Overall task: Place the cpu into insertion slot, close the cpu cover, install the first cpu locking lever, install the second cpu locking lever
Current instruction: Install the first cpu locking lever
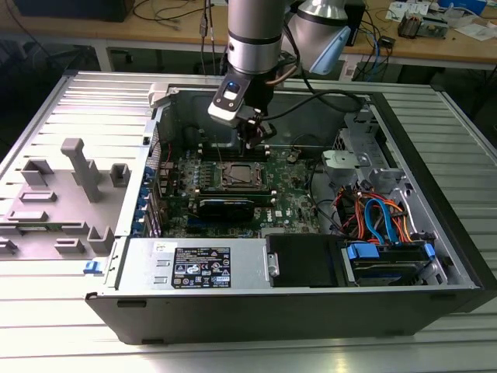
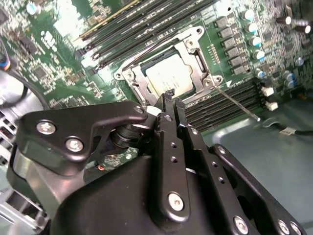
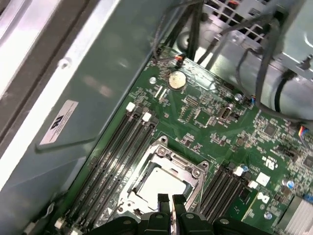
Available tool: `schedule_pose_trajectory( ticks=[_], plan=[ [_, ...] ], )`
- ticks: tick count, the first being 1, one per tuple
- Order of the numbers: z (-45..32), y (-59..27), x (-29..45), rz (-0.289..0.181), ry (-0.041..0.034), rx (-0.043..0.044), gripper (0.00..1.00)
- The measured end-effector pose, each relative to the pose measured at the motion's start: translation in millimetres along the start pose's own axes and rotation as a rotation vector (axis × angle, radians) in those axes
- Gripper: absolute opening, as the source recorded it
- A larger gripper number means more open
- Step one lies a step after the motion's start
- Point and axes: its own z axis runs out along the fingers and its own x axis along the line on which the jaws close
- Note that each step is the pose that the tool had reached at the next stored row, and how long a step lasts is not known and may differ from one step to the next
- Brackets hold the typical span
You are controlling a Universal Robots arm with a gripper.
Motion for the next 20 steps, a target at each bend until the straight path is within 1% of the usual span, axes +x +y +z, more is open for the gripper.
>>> schedule_pose_trajectory(
  ticks=[1,3,5,6,7,8,14,20],
  plan=[
    [0.0,0.0,0.0,-0.019,0.0,-0.0004,0.17],
    [0.0,0.0,0.0,-0.077,-0.0001,-0.0015,0.17],
    [0.0,0.0,0.0,-0.155,-0.0002,-0.0029,0.17],
    [0.1,-0.1,0.1,-0.184,-0.0002,-0.0036,0.17],
    [0.0,-0.7,0.5,-0.203,-0.0003,-0.0038,0.17],
    [0.0,-2.5,1.6,-0.21,-0.0002,-0.004,0.17],
    [-0.1,-9.7,6.4,-0.217,-0.0002,-0.0042,0.17],
    [-0.2,-20.2,13.2,-0.218,-0.0003,-0.0042,0.17]
  ],
)
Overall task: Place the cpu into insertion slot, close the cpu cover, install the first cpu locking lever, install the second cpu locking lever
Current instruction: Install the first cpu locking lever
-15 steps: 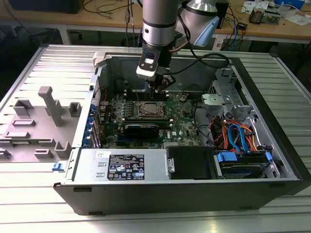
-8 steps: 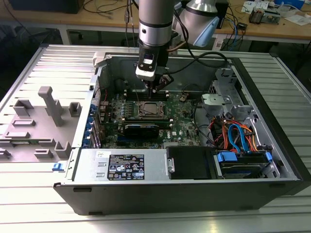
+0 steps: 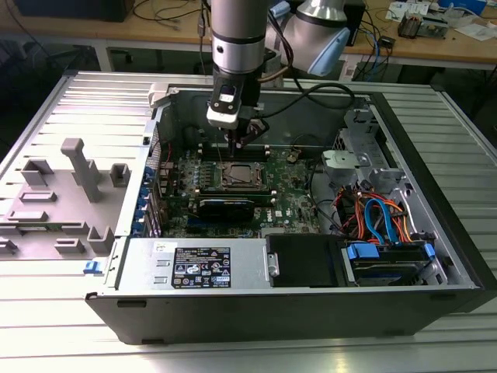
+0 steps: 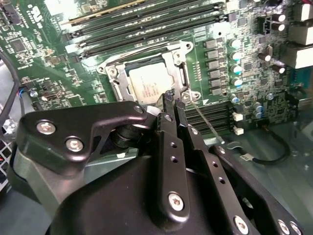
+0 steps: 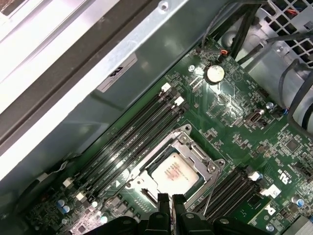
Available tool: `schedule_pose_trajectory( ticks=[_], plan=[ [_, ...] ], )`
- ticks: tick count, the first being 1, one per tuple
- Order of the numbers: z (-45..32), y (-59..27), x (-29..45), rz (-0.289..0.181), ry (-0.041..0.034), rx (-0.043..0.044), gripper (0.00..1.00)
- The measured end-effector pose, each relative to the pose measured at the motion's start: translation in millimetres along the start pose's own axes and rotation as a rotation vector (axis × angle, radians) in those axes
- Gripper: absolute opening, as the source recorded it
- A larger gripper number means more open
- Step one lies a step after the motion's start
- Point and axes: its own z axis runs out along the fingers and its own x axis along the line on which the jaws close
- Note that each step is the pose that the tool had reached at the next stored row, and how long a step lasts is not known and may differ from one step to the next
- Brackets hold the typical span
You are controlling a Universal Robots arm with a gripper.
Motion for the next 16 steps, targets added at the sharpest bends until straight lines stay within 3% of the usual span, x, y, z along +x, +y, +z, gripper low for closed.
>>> schedule_pose_trajectory(
  ticks=[10,16],
  plan=[
    [-0.2,-11.6,11.1,-0.011,0.0,-0.0001,0.17],
    [-0.2,-11.8,11.3,-0.114,-0.0001,-0.0022,0.17]
  ],
)
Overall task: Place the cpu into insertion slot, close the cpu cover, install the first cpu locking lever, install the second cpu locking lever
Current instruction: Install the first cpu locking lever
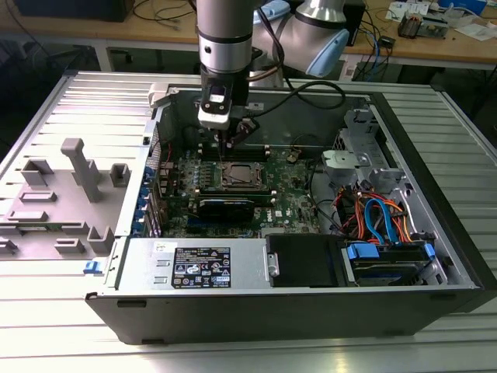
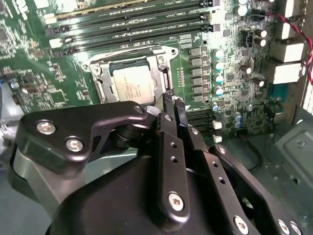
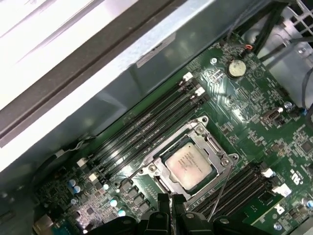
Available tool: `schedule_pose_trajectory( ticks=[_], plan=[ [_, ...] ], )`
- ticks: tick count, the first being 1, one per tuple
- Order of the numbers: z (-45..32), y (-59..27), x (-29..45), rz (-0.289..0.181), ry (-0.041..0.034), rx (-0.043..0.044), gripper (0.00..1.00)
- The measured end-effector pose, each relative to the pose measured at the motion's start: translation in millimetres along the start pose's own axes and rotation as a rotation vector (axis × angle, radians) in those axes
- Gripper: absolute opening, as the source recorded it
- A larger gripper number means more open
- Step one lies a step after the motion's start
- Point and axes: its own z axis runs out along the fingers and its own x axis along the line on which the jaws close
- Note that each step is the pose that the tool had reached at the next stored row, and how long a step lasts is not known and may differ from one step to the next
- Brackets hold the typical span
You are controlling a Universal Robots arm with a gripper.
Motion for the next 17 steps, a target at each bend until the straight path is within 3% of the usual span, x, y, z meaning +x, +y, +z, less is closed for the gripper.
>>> schedule_pose_trajectory(
  ticks=[2,8,11,13,17],
  plan=[
    [0.0,0.0,0.0,-0.056,-0.0001,-0.0011,0.17],
    [0.0,0.0,0.0,-0.167,-0.0003,-0.0032,0.17],
    [0.2,0.0,0.0,-0.245,-0.0003,-0.0047,0.17],
    [0.6,0.0,0.0,-0.337,-0.0004,-0.0064,0.17],
    [1.0,0.0,0.0,-0.428,-0.0006,-0.0081,0.17]
  ],
)
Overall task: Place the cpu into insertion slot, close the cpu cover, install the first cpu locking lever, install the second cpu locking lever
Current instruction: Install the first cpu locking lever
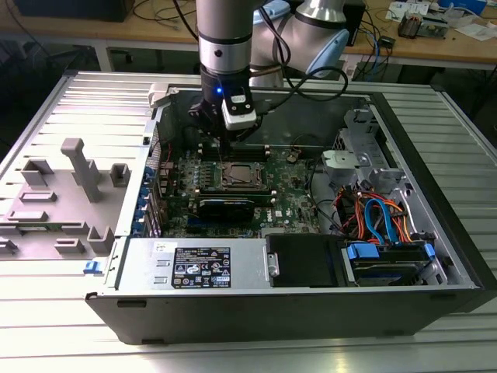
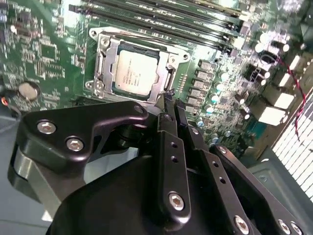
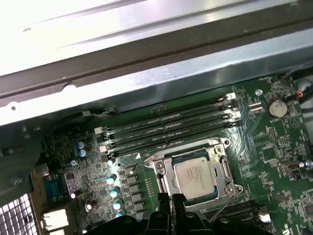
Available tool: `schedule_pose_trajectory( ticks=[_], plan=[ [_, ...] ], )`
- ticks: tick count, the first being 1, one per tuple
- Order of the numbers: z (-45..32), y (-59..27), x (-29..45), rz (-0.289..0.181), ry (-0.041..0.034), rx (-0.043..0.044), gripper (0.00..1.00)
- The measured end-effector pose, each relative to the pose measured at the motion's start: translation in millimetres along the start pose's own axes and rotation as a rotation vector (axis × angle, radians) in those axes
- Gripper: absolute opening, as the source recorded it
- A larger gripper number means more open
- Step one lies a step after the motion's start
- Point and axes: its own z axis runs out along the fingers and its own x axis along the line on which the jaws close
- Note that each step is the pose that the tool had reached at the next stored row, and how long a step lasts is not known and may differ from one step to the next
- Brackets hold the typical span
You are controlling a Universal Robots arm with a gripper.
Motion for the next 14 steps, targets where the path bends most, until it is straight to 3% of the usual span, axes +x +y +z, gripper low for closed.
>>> schedule_pose_trajectory(
  ticks=[9,14],
  plan=[
    [1.1,0.0,0.2,-0.18,-0.0003,-0.0036,0.17],
    [1.0,-0.1,0.5,-0.181,-0.0003,-0.0035,0.17]
  ],
)
